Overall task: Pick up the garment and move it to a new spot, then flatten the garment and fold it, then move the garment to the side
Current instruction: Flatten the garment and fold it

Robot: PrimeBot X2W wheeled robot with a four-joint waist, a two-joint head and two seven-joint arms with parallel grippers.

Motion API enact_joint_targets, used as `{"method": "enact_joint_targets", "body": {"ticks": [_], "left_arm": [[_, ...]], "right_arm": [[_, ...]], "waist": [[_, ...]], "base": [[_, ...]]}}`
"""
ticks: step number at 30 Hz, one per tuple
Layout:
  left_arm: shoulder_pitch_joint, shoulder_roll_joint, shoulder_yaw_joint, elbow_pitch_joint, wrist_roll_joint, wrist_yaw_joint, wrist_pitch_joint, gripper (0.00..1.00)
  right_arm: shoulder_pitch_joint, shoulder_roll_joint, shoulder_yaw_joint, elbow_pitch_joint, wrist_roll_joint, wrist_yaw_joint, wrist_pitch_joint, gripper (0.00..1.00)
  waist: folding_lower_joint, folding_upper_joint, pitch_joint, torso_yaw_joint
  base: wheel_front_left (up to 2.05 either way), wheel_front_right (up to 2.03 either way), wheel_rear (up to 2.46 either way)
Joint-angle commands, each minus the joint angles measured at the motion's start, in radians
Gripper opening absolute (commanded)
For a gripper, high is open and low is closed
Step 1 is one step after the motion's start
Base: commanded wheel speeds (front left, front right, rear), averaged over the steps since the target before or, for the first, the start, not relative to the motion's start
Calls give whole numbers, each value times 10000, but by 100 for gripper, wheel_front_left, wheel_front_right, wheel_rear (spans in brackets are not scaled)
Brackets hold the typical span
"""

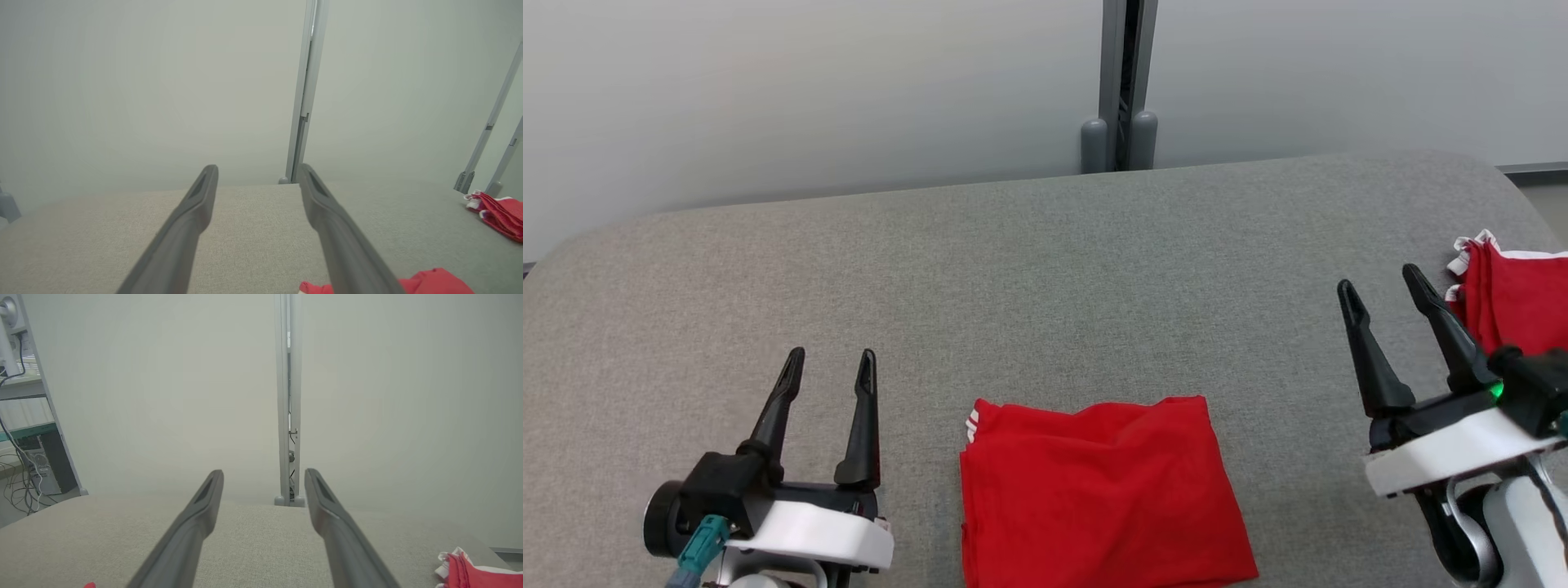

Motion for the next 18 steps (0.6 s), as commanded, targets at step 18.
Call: {"method": "enact_joint_targets", "body": {"ticks": [18], "left_arm": [[1287, -1959, 1918, -107, 2208, -1455, -42, 100]], "right_arm": [[2170, 1899, -2182, -1509, -2579, -3, -317, 100]], "waist": [[0, -1, -220, -38]], "base": [[0, 0, 0]]}}
